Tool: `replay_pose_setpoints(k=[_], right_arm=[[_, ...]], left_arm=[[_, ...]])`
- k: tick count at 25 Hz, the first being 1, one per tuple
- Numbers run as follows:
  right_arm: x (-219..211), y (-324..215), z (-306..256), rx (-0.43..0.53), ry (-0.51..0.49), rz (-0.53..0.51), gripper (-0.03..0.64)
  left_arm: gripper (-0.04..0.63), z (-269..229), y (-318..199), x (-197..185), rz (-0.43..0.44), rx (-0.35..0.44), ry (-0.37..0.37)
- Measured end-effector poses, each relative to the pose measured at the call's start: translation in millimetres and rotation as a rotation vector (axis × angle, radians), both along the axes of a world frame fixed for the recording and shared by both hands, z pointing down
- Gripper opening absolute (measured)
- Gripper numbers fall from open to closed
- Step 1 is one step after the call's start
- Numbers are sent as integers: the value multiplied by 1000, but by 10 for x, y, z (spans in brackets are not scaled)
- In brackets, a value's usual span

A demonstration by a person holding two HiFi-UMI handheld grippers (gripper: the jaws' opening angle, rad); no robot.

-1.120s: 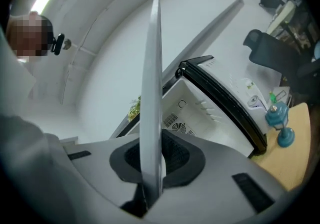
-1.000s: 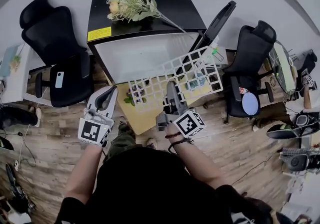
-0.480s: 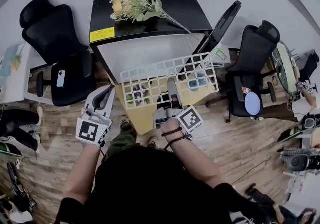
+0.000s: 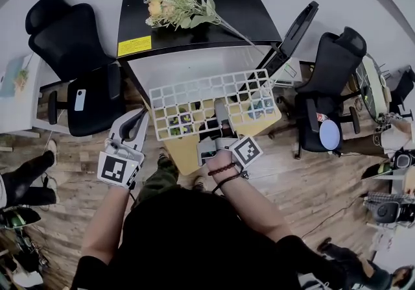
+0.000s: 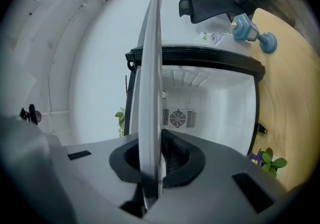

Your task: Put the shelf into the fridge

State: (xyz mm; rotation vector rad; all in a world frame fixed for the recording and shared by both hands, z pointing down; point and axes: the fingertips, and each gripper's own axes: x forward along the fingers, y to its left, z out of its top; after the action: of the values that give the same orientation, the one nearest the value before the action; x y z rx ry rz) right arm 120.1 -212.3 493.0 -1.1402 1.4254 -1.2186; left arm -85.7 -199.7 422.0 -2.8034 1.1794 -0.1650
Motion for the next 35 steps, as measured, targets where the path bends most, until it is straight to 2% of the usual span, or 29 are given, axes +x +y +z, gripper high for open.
replay_pose_setpoints(k=[19, 35], right_arm=[[-160, -283, 173, -55, -115, -2, 43], [-215, -417, 204, -75, -143, 12, 43]], left_arm=[[18, -5, -74, -103, -31, 7, 0], [18, 10, -126, -154, -40, -1, -2]])
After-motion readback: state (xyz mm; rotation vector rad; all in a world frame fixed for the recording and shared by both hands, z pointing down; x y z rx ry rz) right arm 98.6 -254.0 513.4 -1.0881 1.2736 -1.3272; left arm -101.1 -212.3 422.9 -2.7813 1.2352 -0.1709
